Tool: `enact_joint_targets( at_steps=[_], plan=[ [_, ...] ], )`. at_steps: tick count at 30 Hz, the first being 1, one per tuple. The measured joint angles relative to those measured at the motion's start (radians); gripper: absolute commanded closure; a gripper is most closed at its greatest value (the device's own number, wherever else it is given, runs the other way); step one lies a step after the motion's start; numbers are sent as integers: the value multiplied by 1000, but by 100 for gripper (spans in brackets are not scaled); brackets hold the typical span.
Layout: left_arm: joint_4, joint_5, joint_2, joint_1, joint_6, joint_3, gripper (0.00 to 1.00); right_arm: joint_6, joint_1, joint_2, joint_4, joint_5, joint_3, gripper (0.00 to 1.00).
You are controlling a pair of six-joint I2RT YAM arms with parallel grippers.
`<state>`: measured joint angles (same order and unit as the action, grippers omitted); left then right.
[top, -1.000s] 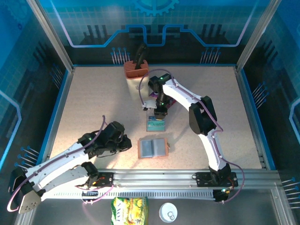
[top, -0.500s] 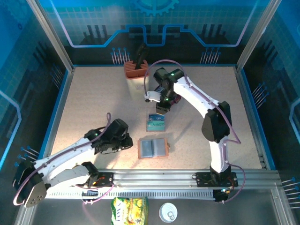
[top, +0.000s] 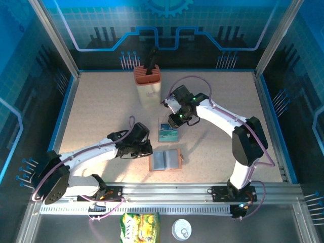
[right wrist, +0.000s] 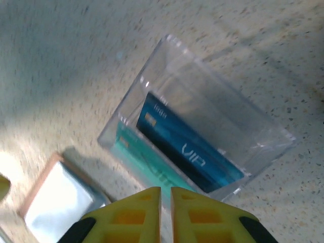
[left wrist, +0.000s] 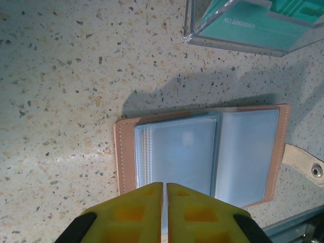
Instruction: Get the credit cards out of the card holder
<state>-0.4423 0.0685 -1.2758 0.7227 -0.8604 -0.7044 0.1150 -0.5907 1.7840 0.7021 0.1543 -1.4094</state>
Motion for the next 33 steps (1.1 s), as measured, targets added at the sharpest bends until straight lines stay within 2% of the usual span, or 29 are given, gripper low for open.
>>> enact_joint_targets(
  at_steps=[4,10,20,27,33],
  plan=[
    [14,0,-20,0,3,0,91,119,0,-4,-84,-19,29,86],
    [23,0,-24,0,3,0,91,194,-4,23,-150,-27,24,89],
    [30,0,-24,0,3,2,91,240,-5,134,-179,-41,11,90],
    [31,3,-24,0,3,7,92,245,-11,135,-188,-40,8,89],
    [33,7,-24,0,3,7,92,244,-11,126,-164,-50,-27,84]
  ],
)
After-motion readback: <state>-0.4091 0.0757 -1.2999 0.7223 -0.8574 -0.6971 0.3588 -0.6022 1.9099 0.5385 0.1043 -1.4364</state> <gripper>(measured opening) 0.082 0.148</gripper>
